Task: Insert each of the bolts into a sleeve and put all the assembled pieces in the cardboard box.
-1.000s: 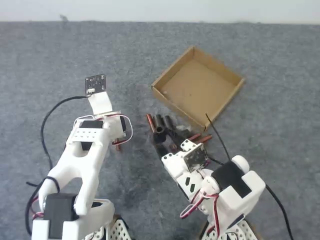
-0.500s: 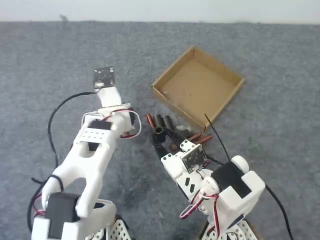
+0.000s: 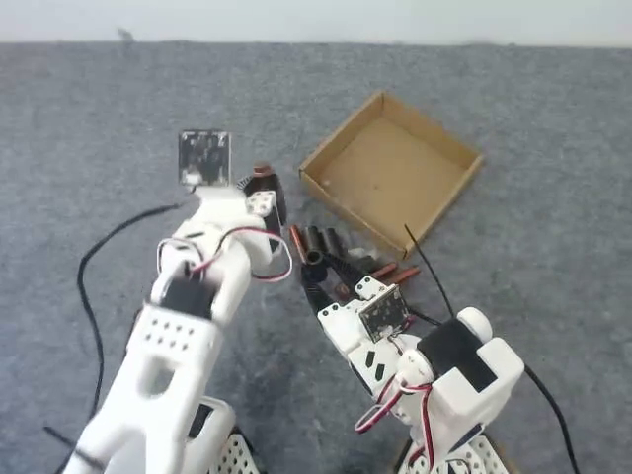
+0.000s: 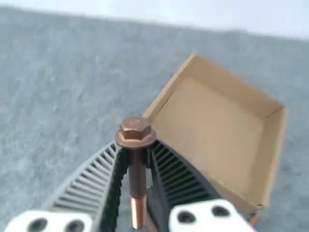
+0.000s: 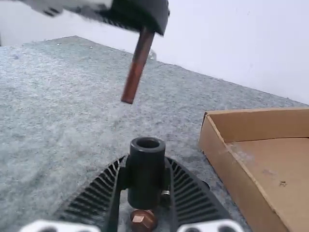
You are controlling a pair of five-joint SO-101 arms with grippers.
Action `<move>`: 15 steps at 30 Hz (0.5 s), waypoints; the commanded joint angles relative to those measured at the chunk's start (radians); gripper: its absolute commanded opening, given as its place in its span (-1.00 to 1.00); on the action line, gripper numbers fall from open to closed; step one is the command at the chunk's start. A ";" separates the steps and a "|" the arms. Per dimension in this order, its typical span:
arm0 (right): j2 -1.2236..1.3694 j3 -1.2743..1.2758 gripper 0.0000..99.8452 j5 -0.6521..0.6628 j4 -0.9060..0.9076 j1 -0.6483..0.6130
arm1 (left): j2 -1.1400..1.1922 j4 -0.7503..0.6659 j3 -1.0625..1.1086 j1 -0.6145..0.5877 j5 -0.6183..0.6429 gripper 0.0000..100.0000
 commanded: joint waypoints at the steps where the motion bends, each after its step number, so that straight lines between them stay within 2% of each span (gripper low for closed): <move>1: -0.005 0.014 -0.99 0.018 0.005 -0.005 | -0.204 -0.028 0.024 0.048 -0.005 -0.98; 7: -0.005 0.015 -0.99 0.018 0.005 -0.007 | -0.353 -0.032 0.140 0.117 -0.005 -0.98; 15: -0.005 0.015 -0.99 0.018 0.007 -0.007 | -0.552 -0.169 0.311 0.176 0.002 -0.98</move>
